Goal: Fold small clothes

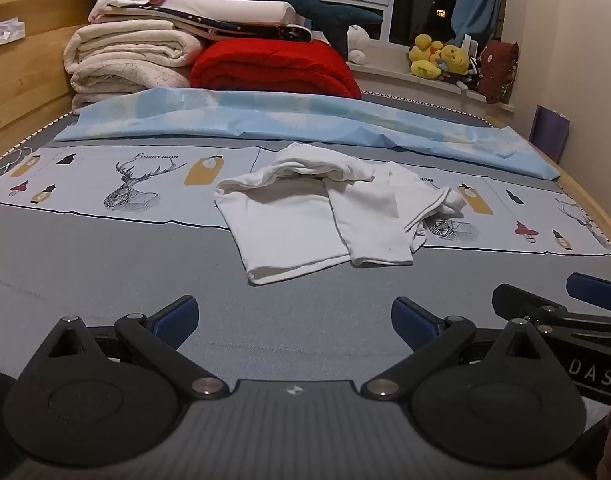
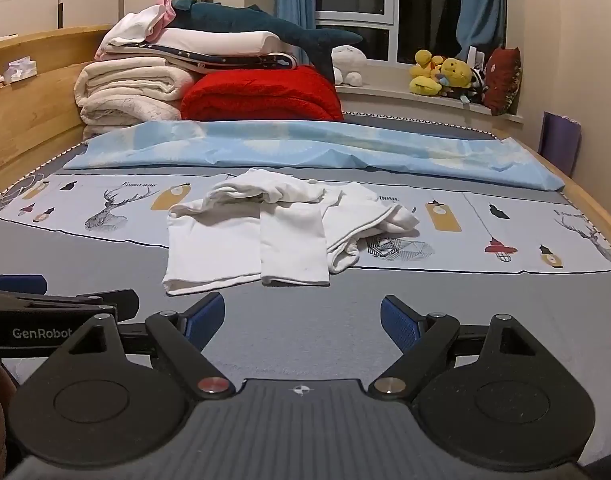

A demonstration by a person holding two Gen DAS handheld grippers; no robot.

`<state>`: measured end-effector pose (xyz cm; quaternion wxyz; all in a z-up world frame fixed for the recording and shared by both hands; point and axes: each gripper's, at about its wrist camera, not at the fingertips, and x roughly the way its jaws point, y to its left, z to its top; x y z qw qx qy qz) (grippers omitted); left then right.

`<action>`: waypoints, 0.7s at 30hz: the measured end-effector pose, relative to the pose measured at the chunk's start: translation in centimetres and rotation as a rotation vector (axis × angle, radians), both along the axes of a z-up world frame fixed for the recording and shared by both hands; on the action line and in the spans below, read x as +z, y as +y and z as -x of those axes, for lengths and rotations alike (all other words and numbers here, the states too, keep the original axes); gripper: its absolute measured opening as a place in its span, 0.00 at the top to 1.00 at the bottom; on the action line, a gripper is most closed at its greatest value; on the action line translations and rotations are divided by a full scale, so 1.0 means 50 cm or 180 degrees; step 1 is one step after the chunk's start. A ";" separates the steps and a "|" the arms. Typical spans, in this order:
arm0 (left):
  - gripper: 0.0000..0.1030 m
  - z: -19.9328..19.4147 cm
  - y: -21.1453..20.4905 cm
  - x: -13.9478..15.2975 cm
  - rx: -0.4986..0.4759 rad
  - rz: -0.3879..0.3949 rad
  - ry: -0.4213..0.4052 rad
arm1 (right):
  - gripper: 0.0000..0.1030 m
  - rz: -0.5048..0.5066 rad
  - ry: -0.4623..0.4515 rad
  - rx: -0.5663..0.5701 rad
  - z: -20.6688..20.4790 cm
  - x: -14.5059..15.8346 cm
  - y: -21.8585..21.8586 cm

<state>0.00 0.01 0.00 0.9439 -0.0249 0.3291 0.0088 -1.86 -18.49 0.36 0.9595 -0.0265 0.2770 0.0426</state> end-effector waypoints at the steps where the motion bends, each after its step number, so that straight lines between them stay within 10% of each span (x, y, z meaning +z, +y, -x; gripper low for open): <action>1: 0.01 0.000 0.000 0.000 0.0000 -0.0004 0.0001 | 0.16 -0.0001 0.0007 0.0000 0.000 0.000 0.001; 21: 0.01 -0.005 0.008 -0.007 0.0005 0.0004 0.0008 | 0.16 0.0022 -0.0032 0.0029 -0.004 -0.004 0.000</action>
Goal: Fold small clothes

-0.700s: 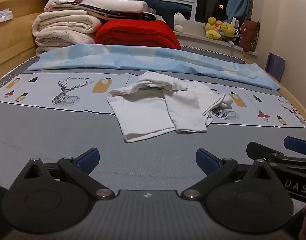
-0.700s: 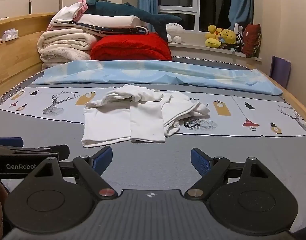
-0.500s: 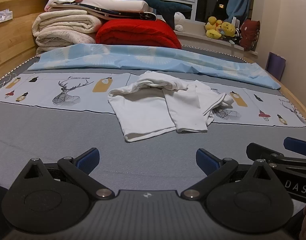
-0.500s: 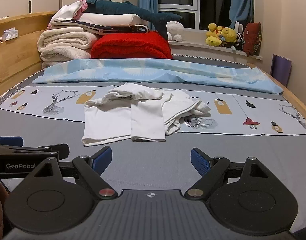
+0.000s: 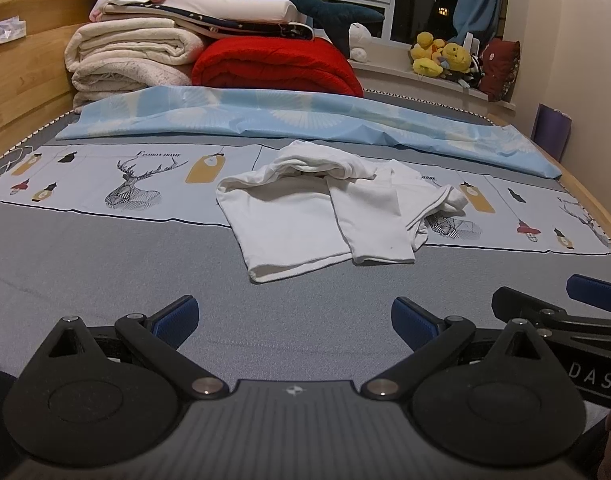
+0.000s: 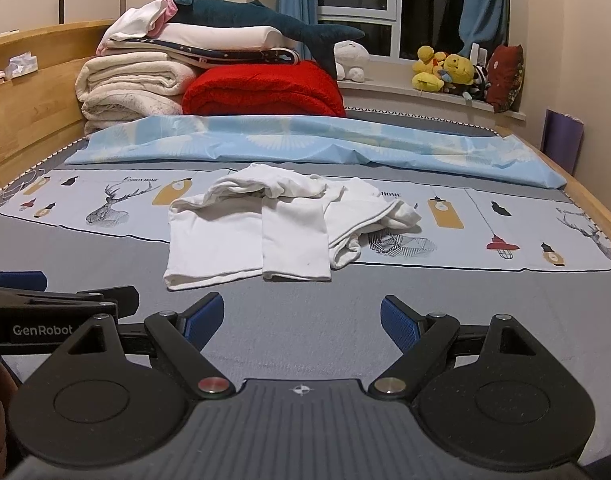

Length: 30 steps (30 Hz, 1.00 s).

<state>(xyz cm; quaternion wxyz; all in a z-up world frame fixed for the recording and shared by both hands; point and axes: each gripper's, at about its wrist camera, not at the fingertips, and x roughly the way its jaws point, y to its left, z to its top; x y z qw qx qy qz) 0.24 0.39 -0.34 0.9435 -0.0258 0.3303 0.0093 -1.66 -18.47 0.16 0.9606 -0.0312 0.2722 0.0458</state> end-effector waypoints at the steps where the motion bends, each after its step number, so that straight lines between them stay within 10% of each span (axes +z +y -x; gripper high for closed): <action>1: 0.01 -0.002 -0.001 -0.001 0.0002 0.0001 0.0001 | 0.16 0.0021 0.0014 0.0002 -0.001 0.000 0.000; 30: 0.01 0.006 0.000 -0.009 -0.0003 0.0070 0.0025 | 0.25 0.0048 0.0080 0.0014 0.002 0.005 0.002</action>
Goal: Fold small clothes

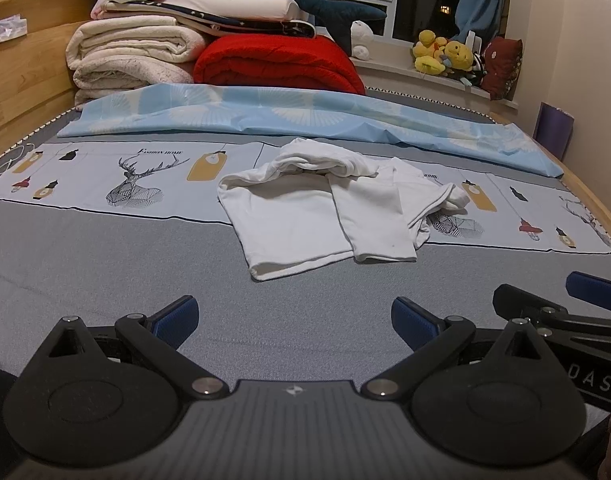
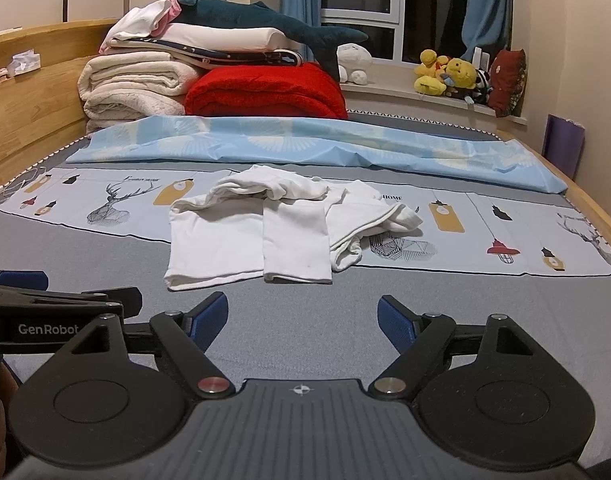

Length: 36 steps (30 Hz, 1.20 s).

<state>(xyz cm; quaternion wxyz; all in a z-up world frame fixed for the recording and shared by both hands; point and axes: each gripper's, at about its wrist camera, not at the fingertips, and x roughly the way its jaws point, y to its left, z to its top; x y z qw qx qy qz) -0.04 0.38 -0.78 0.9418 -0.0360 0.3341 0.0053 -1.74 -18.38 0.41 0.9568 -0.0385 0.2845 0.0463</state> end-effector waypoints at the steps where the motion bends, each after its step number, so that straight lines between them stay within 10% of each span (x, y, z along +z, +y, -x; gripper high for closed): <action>1: 0.01 0.003 0.000 -0.001 -0.0024 0.0003 -0.0012 | 0.35 0.0012 -0.0016 -0.0023 0.000 0.000 0.000; 5: 0.02 0.005 -0.003 0.007 -0.0062 0.0062 -0.0122 | 0.67 0.0015 -0.0179 -0.0161 0.000 0.006 -0.010; 9: 0.43 -0.022 0.021 0.031 -0.0202 0.0449 -0.0194 | 0.69 -0.0154 -0.0255 -0.0271 -0.007 0.017 -0.041; 16: 0.65 -0.201 0.083 0.058 -0.0635 0.0149 -0.0002 | 0.69 -0.0380 -0.0033 -0.0141 -0.096 0.039 -0.106; 21: 0.65 -0.339 0.138 -0.016 -0.0541 -0.0051 0.0147 | 0.69 -0.0279 0.0035 -0.0047 -0.247 0.024 -0.161; 26: 0.66 -0.439 0.212 -0.155 0.0024 0.0521 0.1313 | 0.69 -0.0506 0.0400 -0.0283 -0.421 -0.058 -0.217; 36: 0.54 -0.536 0.209 -0.214 0.0023 0.0938 0.1643 | 0.66 -0.1564 0.0838 -0.0539 -0.631 -0.201 -0.261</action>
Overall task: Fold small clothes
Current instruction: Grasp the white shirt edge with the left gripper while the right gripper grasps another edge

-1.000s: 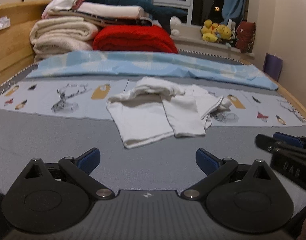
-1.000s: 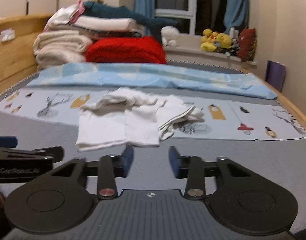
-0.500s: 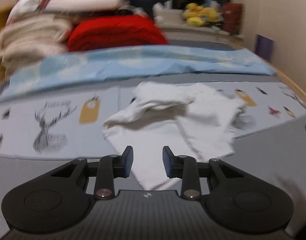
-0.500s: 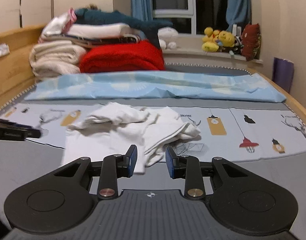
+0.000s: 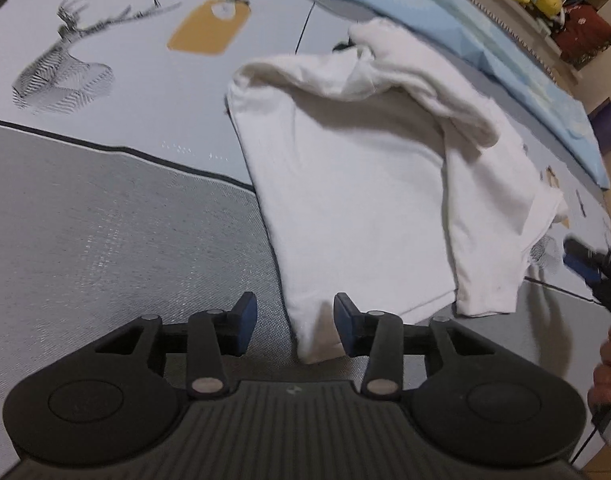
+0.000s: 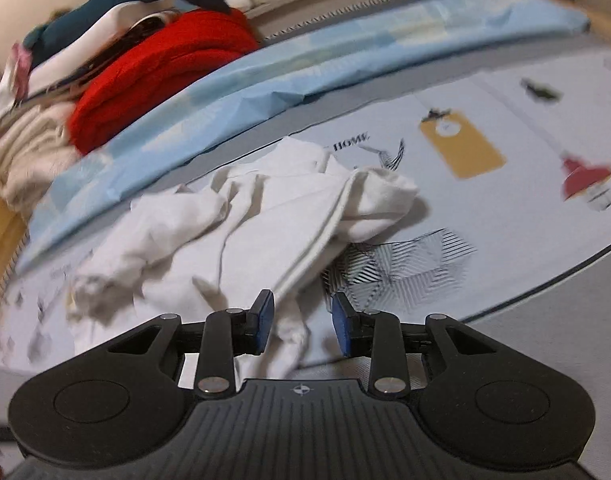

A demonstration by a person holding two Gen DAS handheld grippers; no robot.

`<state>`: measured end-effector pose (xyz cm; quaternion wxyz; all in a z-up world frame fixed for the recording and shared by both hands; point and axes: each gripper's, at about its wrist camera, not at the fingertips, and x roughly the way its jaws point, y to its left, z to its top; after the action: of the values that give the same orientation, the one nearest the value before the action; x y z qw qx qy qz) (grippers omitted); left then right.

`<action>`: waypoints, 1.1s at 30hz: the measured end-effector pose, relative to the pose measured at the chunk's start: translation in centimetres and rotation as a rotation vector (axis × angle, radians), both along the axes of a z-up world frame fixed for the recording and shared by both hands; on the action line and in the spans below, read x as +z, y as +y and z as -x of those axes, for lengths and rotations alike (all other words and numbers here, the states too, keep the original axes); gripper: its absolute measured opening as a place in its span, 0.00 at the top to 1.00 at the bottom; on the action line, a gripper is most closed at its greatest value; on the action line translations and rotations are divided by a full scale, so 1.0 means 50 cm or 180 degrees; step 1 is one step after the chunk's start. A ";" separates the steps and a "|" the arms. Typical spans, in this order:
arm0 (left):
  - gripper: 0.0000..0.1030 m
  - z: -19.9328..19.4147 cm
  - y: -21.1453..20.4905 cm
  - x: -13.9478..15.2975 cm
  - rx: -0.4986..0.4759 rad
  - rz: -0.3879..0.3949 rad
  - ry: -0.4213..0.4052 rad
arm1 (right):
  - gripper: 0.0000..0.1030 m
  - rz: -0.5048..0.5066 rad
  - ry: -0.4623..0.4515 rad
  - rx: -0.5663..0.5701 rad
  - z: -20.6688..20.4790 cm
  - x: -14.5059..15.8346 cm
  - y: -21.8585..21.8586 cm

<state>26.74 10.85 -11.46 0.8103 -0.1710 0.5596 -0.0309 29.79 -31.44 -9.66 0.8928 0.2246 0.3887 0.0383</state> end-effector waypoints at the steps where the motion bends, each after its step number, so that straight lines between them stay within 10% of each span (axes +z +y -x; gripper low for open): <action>1: 0.54 -0.004 -0.003 -0.005 -0.0004 -0.0008 0.0004 | 0.66 -0.0100 0.0014 0.0036 -0.016 -0.008 0.004; 7: 0.63 -0.014 -0.024 -0.021 -0.0223 -0.0144 0.0021 | 0.78 -0.0055 0.0128 -0.0046 -0.086 -0.038 0.027; 9: 0.93 -0.013 -0.038 -0.022 -0.0353 -0.0241 -0.0007 | 0.85 -0.0005 0.0059 -0.0039 -0.085 -0.023 0.029; 20: 0.97 0.077 -0.038 0.132 -0.0697 -0.0147 -0.0840 | 0.98 0.0365 -0.0745 0.0545 0.168 0.266 0.012; 33: 0.95 0.299 -0.012 0.119 -0.1783 -0.0684 -0.0294 | 0.99 0.1187 0.0837 0.2319 0.496 0.128 0.038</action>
<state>11.78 10.24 -5.53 0.8083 0.0782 0.5476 -0.2015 4.98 -29.54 -3.27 0.7891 -0.0896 0.5533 0.2512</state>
